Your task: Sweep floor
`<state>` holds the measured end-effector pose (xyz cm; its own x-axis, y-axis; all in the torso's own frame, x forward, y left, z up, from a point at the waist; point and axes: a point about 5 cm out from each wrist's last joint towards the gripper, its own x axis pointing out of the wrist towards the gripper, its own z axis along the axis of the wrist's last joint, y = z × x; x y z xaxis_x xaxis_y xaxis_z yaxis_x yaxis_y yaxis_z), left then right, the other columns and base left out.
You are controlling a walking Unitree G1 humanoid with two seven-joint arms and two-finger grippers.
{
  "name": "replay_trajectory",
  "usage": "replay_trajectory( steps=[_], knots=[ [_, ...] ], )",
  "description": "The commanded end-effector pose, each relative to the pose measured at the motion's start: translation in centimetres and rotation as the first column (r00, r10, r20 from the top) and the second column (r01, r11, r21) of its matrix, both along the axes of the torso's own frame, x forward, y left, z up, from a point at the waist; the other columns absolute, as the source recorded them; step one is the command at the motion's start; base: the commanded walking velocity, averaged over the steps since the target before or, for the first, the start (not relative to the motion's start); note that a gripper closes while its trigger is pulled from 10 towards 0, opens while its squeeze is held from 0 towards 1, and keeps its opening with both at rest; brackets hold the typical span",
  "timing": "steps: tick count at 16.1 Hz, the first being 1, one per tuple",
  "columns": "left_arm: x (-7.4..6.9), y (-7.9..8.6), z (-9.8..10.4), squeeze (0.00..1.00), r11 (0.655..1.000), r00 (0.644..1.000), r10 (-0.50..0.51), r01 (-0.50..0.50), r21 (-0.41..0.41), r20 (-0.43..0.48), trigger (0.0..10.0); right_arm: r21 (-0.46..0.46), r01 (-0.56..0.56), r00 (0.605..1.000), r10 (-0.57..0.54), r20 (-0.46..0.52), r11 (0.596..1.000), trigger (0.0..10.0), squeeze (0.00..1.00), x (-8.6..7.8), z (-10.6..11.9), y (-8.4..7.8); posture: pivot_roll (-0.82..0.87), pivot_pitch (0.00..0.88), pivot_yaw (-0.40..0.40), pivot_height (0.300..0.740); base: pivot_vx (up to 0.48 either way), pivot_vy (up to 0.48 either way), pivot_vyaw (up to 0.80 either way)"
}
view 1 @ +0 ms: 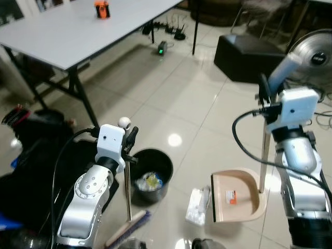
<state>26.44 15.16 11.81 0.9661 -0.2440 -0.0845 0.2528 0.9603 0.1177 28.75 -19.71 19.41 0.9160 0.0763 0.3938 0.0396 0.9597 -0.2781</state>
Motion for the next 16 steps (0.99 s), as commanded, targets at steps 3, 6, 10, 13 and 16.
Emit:
replay_trajectory(
  steps=[3, 6, 10, 13, 16],
  knots=[
    [-0.1, -0.1, 0.2, 0.0, 1.0, 1.0, -0.011, 0.011, 0.017, 0.011, 10.0, 0.077, 0.053, 0.993, -0.044, -0.109, 0.996, 10.0, 0.0, -0.2, -1.1, -0.6, -0.09, 0.04, 0.031, 0.74, -0.304, 0.0, 0.0],
    [0.0, -0.2, 0.2, 0.0, 1.0, 1.0, -0.014, 0.014, 0.016, 0.013, 10.0, 0.081, 0.064, 0.988, -0.052, -0.148, 0.995, 10.0, 0.0, -0.6, -1.6, -0.5, -0.09, 0.043, 0.03, 0.74, -0.303, 0.0, 0.0],
    [0.6, -0.8, 0.5, 0.0, 0.999, 0.999, -0.048, 0.048, 0.013, 0.017, 10.0, 0.119, 0.136, 0.983, -0.118, -0.143, 0.984, 10.0, 0.0, -1.5, -1.4, -1.3, -0.1, 0.042, 0.04, 0.74, -0.068, 0.0, -0.2],
    [0.8, -1.3, 0.8, 0.0, 0.997, 0.996, -0.082, 0.082, -0.005, 0.028, 10.0, 0.124, 0.171, 0.977, -0.152, -0.149, 0.977, 10.0, 0.0, -2.4, -1.5, -1.7, -0.1, 0.04, 0.048, 0.74, 0.0, 0.0, -0.8],
    [0.9, -1.2, 0.7, 0.0, 0.996, 0.996, -0.083, 0.084, -0.033, 0.018, 10.0, 0.104, 0.192, 0.975, -0.177, -0.132, 0.976, 10.0, 0.0, -2.8, -1.0, -1.7, -0.13, 0.036, 0.07, 0.74, 0.0, 0.0, -0.8]
  ],
)
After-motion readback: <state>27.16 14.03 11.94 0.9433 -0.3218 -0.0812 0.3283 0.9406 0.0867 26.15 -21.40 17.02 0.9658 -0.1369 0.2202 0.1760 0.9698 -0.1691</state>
